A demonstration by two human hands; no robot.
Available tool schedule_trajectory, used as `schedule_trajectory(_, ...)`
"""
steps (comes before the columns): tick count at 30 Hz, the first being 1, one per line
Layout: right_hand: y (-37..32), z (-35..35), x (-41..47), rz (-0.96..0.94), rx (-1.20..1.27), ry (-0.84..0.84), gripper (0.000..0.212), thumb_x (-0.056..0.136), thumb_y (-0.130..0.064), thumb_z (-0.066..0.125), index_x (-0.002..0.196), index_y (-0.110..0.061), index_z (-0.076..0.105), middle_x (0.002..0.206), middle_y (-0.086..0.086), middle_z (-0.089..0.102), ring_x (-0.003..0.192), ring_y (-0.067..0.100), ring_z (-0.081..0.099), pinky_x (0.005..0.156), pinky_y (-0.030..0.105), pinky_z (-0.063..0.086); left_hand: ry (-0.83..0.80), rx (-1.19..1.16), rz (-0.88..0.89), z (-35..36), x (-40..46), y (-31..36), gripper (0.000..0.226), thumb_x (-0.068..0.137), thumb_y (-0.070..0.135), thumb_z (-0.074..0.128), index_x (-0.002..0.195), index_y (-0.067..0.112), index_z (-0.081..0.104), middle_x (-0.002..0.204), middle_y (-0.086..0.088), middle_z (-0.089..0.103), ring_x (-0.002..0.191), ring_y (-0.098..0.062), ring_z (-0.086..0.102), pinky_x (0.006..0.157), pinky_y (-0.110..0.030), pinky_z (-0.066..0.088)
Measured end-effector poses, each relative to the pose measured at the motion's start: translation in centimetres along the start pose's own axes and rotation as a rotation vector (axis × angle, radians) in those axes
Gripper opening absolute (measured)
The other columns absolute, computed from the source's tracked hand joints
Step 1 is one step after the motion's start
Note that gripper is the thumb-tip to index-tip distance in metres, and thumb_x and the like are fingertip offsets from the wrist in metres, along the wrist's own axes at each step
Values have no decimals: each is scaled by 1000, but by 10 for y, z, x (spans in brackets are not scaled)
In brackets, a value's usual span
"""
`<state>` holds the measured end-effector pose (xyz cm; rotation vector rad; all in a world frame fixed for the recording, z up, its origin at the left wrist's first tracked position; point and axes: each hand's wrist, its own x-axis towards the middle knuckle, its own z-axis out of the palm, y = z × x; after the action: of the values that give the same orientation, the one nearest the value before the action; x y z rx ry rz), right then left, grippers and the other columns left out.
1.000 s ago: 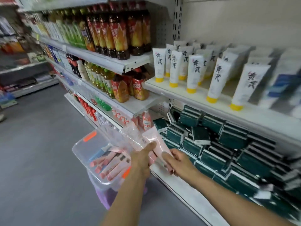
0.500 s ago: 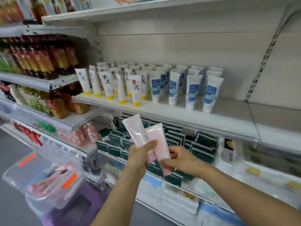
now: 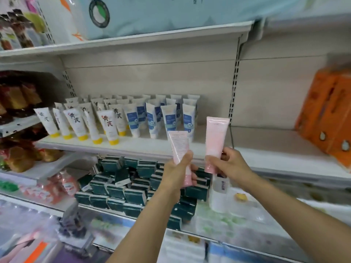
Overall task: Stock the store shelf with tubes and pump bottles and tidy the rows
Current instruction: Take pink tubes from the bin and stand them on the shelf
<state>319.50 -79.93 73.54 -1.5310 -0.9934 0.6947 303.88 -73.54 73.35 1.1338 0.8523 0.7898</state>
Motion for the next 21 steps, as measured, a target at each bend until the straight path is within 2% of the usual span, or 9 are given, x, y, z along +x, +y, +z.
schedule_trajectory(3,-3,-12,20,3,26,31,38,88,-19,69,123,-12,54,105,4,67,68,2,59,47,10,42,-77,26,-38,10,15,10,39,94,45,56,109,10,57,71,-9,64,46,-16,53,44,-27,45)
schedule_trajectory(5,-5,-16,36,-9,42,47,39,88,-20,69,123,-15,54,105,4,67,74,7,61,49,12,45,-131,63,-56,14,29,16,41,96,49,50,111,11,58,72,-10,64,47,-17,52,44,-26,44)
schedule_trajectory(8,-7,-21,64,-29,0,76,34,87,-16,69,118,-13,55,93,3,66,66,8,59,45,10,42,-204,90,-78,20,50,25,43,99,51,41,115,14,57,70,-9,65,47,-17,51,42,-26,43)
schedule_trajectory(11,-3,-26,96,-36,-20,137,34,87,-15,70,118,-9,57,93,1,68,70,9,65,50,14,47,-254,96,-101,24,70,32,44,100,51,37,112,13,57,68,-10,64,45,-18,50,40,-25,42)
schedule_trajectory(13,1,-28,115,-28,-41,198,32,87,-15,71,116,-8,58,91,-1,68,66,7,68,51,16,51,-288,88,-120,26,79,35,43,101,50,36,112,12,56,68,-11,64,44,-19,49,39,-24,42)
schedule_trajectory(16,6,-30,139,6,-19,227,32,87,-10,70,116,-9,55,95,4,67,65,9,69,55,17,55,-328,90,-146,29,93,38,40,102,48,34,110,14,55,69,-12,64,42,-20,49,39,-24,43)
schedule_trajectory(18,10,-34,151,12,-41,239,31,87,-10,69,116,-7,56,96,7,66,71,15,68,55,17,53,-336,92,-175,35,100,38,39,103,48,34,108,16,54,70,-12,65,43,-20,49,40,-23,43)
schedule_trajectory(21,13,-44,166,1,-114,246,25,89,-12,67,110,-8,53,91,6,64,68,14,64,47,11,46,-364,97,-210,44,108,34,38,103,47,33,112,16,52,69,-11,65,42,-20,50,42,-23,43)
